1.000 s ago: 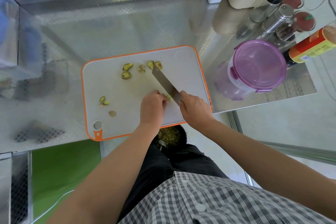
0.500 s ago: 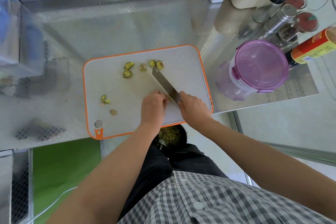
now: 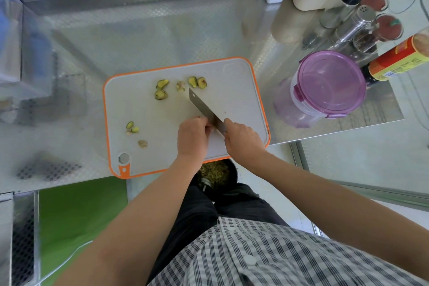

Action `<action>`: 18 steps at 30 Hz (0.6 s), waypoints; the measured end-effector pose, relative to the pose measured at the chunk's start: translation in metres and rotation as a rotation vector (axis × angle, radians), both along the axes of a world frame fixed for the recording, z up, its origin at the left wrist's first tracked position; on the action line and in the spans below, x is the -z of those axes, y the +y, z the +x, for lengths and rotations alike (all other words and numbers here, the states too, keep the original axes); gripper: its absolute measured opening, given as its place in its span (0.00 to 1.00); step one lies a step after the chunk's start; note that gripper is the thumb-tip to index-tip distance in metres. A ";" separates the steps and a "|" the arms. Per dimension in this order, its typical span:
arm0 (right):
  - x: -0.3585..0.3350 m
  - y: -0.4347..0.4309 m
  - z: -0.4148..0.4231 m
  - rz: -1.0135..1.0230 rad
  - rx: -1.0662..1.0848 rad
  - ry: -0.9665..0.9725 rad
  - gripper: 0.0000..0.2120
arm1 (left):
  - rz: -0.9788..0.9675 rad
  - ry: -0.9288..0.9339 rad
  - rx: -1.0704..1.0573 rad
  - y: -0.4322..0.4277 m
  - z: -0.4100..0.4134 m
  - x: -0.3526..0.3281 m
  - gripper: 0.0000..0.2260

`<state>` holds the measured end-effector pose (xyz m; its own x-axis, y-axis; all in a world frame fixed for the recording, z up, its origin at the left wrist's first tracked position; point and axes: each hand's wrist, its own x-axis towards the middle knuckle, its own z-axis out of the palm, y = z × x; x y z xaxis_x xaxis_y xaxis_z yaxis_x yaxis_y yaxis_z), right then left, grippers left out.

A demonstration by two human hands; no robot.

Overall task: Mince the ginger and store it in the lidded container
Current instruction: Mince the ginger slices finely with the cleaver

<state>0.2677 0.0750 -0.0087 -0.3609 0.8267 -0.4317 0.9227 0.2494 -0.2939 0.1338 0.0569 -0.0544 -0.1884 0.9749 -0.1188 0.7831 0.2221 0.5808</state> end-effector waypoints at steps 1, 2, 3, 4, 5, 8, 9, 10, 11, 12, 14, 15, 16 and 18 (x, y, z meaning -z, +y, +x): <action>0.002 -0.001 -0.001 0.005 0.005 0.009 0.03 | -0.006 -0.003 0.001 0.000 0.000 0.000 0.03; 0.004 -0.001 -0.001 0.008 0.008 0.020 0.04 | -0.007 -0.008 -0.002 0.000 0.000 -0.001 0.02; 0.005 -0.001 0.000 0.007 0.015 0.038 0.04 | -0.004 -0.017 -0.014 0.000 0.001 -0.003 0.02; 0.004 -0.001 0.001 0.003 0.028 0.064 0.04 | 0.003 -0.032 -0.032 0.000 0.001 -0.004 0.01; 0.002 -0.001 0.004 0.001 0.046 0.094 0.04 | 0.009 -0.056 -0.058 0.000 0.002 -0.005 0.01; -0.005 0.000 0.010 0.020 0.050 0.139 0.01 | 0.013 -0.146 -0.162 0.000 0.004 -0.007 0.03; -0.008 0.000 0.011 0.018 0.034 0.129 0.01 | 0.002 -0.175 -0.201 0.000 0.004 -0.007 0.03; -0.010 0.000 0.011 0.010 0.020 0.112 0.02 | -0.017 -0.203 -0.237 0.000 0.004 -0.006 0.03; -0.012 0.001 0.011 -0.002 0.008 0.094 0.02 | -0.040 -0.230 -0.267 0.000 0.004 -0.006 0.02; -0.013 0.002 0.011 -0.012 -0.003 0.077 0.03 | -0.057 -0.254 -0.289 0.000 0.004 -0.007 0.02; -0.013 0.002 0.009 -0.019 -0.009 0.061 0.01 | -0.072 -0.285 -0.324 0.000 0.004 -0.007 0.02; -0.013 0.002 0.009 -0.022 -0.010 0.059 0.01 | -0.077 -0.294 -0.337 0.001 0.004 -0.007 0.02; -0.013 0.001 0.008 -0.024 -0.011 0.054 0.02 | -0.083 -0.304 -0.347 0.001 0.004 -0.008 0.02; -0.013 0.001 0.008 -0.022 -0.012 0.040 0.04 | -0.093 -0.330 -0.358 0.001 0.005 -0.010 0.02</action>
